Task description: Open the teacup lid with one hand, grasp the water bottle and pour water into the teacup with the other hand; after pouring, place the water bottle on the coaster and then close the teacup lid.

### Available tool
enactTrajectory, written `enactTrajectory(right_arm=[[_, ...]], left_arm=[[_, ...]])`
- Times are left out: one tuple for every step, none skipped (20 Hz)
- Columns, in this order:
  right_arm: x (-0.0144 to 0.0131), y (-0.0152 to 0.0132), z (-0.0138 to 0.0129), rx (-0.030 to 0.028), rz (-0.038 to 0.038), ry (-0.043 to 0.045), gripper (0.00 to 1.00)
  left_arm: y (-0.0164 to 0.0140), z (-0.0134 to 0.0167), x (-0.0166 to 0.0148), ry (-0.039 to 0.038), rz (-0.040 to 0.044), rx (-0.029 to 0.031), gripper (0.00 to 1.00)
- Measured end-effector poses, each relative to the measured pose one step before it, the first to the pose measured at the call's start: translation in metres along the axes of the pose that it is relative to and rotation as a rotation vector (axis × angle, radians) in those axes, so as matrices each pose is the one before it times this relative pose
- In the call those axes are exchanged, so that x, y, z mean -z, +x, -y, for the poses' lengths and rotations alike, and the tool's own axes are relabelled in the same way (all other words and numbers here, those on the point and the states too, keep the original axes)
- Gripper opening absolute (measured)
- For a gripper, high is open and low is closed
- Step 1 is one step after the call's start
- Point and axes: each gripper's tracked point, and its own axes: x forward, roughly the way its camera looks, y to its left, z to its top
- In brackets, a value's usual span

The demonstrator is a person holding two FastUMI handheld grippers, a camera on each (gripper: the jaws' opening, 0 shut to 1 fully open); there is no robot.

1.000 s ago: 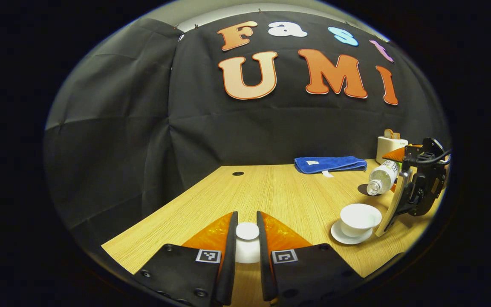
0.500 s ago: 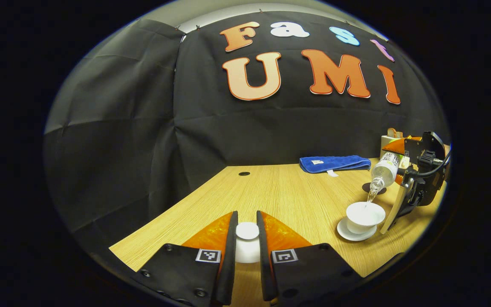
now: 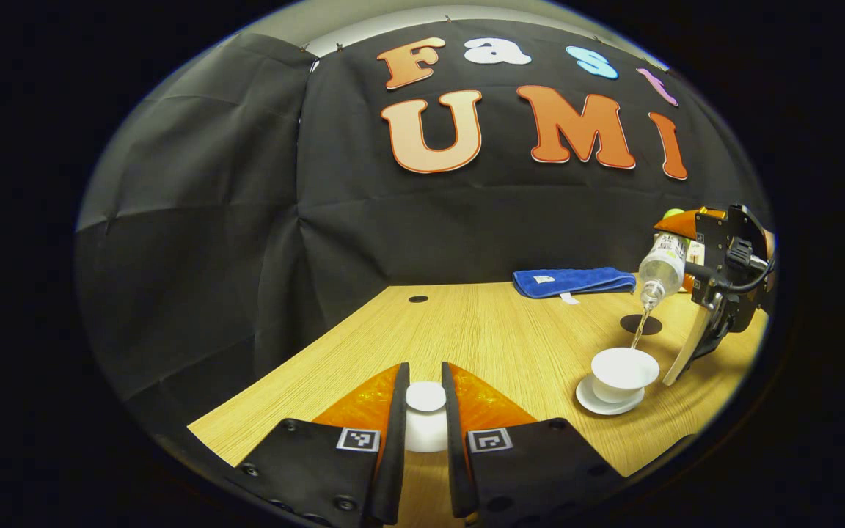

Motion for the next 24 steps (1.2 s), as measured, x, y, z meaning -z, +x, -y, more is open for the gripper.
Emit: enactTrajectory(right_arm=[[-0.00388, -0.00192, 0.0013, 0.01153, 0.00141, -0.01, 0.62], [-0.00218, -0.00253, 0.00015, 0.01366, 0.00361, -0.01101, 0.62], [0.00118, 0.00071, 0.0011, 0.01576, 0.00161, -0.0124, 0.62], [-0.00066, -0.00069, 0.00065, 0.01581, 0.00674, -0.01146, 0.62], [0.00086, 0.00196, 0.0019, 0.02184, 0.00587, -0.00795, 0.62], [0.00054, 0.00035, 0.00024, 0.01808, 0.00302, -0.00667, 0.62], [0.00095, 0.00172, 0.00249, 0.01247, 0.00412, -0.01012, 0.62], [-0.00043, -0.00064, 0.00155, 0.01065, 0.00213, -0.01122, 0.62], [-0.00031, 0.00034, 0.00135, 0.01238, 0.00055, -0.01158, 0.62], [-0.00077, 0.00031, 0.0007, 0.01238, 0.00489, -0.0113, 0.59], [0.00017, 0.00052, 0.00074, 0.01283, 0.00527, -0.01327, 0.62], [-0.00062, 0.00096, -0.00009, 0.00916, 0.00794, -0.00958, 0.62], [0.0015, 0.00137, 0.00021, 0.0051, 0.00631, -0.00666, 0.62], [0.00059, 0.00095, 0.00093, 0.00862, 0.00308, -0.00617, 0.58], [-0.00036, 0.00097, 0.00013, 0.00844, 0.0048, -0.00723, 0.62], [-0.00017, 0.0, 0.0009, 0.00969, 0.00279, -0.00774, 0.58], [-0.00001, 0.00043, -0.00072, 0.0031, 0.00304, -0.00263, 0.59], [0.00015, -0.00015, 0.00015, 0.00287, 0.00284, -0.00391, 0.62], [-0.00082, 0.001, 0.00169, 0.00423, 0.01006, -0.00618, 0.61], [-0.00025, 0.0, 0.00088, 0.00607, 0.00674, -0.00845, 0.62], [-0.00077, 0.00061, 0.00113, 0.00691, 0.01354, -0.00736, 0.62], [-0.00025, 0.0007, 0.00119, 0.01003, 0.01126, -0.00559, 0.62], [0.00101, 0.00017, -0.00062, 0.00554, 0.00873, -0.0048, 0.62], [-0.00072, 0.00081, 0.00042, 0.00343, 0.01094, -0.00258, 0.62]], left_arm=[[-0.00056, 0.00028, -0.00013, 0.00004, -0.00031, -0.00149, 0.3], [-0.00026, -0.00125, 0.00009, 0.00132, -0.00035, -0.00067, 0.29], [-0.00009, -0.00084, -0.00032, 0.00015, 0.00146, -0.00109, 0.29], [-0.00015, 0.0001, -0.00063, -0.0004, -0.00116, 0.0012, 0.29], [-0.00042, 0.00035, -0.00084, 0.0003, 0.00225, -0.00076, 0.29], [-0.00013, -0.00115, 0.00023, 0.00216, -0.00129, -0.00151, 0.3], [-0.00114, -0.0004, -0.00105, 0.00095, 0.00252, -0.00191, 0.3], [0.00107, -0.00019, 0.00161, -0.00001, -0.00054, 0.00038, 0.29], [-0.00026, -0.0005, 0.00045, -0.00007, -0.00087, 0.00001, 0.3], [-0.00129, 0.00022, -0.00134, -0.0004, 0.00041, 0.00088, 0.29], [-0.00041, 0.00059, 0.00001, 0.00061, -0.00122, -0.00001, 0.3], [0.00065, -0.00084, 0.00018, -0.00094, 0.00109, -0.00025, 0.29], [-0.0002, -0.0002, -0.00001, -0.00009, 0.00057, 0.00034, 0.29], [-0.00179, -0.00052, -0.00001, 0.00074, 0.00228, -0.00165, 0.3], [0.00052, -0.00006, -0.00023, 0.00098, -0.00081, 0.00012, 0.3], [0.00055, -0.00046, 0.00093, 0.00143, 0.00115, -0.0009, 0.3], [-0.00062, -0.00015, -0.001, -0.00195, -0.00018, 0.00109, 0.3], [-0.00017, 0.00049, 0.00112, -0.00084, -0.00235, 0.00023, 0.3], [0.00071, 0.00056, 0.00036, -0.00236, -0.00162, 0.00229, 0.3], [-0.00128, 0.00036, 0.00049, -0.00108, 0.00028, 0.00139, 0.3], [-0.00026, 0.00021, -0.00101, -0.00097, 0.00102, 0.00006, 0.3], [-0.00032, 0.00007, 0.0003, -0.00131, 0.00269, 0.001, 0.3], [-0.0002, 0.00005, -0.00024, 0.00041, -0.00175, -0.00087, 0.3], [0.00115, 0.00014, 0.00168, -0.00153, -0.00117, 0.00173, 0.3]])
